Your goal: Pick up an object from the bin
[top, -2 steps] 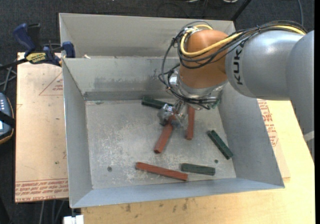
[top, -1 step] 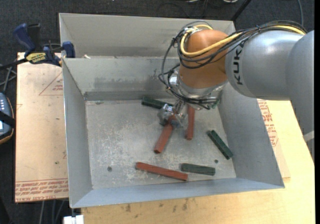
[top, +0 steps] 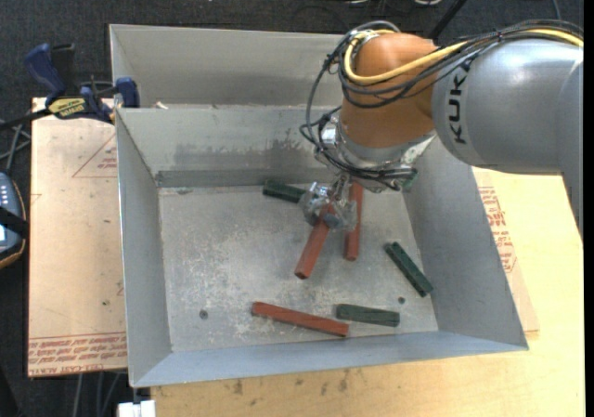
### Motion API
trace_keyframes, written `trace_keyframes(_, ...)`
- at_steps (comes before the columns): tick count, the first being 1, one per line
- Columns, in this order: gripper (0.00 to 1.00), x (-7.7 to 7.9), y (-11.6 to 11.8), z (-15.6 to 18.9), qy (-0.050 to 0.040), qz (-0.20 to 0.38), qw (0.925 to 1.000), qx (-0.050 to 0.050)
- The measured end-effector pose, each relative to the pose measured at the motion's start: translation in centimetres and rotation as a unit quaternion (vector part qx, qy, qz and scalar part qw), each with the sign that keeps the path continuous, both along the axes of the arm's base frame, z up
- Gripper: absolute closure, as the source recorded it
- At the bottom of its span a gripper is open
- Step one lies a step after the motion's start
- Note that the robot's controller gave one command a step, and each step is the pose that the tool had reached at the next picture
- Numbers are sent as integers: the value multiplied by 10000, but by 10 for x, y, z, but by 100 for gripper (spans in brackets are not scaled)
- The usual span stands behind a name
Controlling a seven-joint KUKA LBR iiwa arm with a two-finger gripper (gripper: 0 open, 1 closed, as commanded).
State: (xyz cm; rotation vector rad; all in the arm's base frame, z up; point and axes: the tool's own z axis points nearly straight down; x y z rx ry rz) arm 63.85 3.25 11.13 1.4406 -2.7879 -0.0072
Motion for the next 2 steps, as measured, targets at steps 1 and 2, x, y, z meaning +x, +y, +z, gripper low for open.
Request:
trace_keyframes(1, 100, 20, -10, 44, -58, 255, 9997, -1)
trace_keyframes(2, 100, -2, 25, 120, -43, -329, 9994, 3)
